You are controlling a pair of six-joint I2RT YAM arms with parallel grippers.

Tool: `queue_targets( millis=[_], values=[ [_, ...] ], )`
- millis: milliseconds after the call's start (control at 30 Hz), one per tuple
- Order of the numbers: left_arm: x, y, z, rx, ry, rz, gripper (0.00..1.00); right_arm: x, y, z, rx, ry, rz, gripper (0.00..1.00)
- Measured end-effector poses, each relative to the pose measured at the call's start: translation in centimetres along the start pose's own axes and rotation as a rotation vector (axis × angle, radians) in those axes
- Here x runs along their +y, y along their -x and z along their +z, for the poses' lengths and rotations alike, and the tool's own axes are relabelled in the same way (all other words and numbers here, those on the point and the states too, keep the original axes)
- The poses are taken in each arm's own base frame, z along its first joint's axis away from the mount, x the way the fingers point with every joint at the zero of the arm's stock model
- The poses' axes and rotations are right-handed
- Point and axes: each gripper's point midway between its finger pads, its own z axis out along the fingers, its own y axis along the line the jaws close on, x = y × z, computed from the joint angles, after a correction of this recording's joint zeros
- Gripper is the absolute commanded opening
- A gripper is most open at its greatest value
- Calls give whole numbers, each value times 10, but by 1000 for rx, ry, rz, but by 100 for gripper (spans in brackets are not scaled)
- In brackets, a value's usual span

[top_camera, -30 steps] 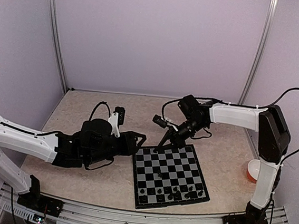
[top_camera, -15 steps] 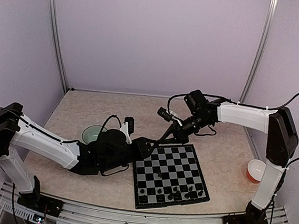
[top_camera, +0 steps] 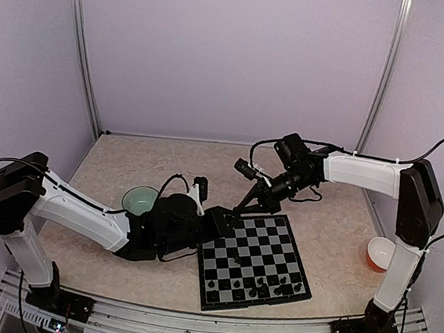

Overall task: Set up the chess pieces on the board
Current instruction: Pass from the right arm to the left

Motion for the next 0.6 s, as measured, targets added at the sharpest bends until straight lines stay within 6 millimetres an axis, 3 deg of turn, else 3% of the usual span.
queue_targets(
  millis=[367, 600],
  values=[
    [3, 2, 4, 4, -3, -15, 29, -1, 0, -1, -3, -1, 0, 4],
    [-3, -6, 4, 24, -9, -8, 37, -3, 0, -3, -6, -3, 4, 4]
  ],
)
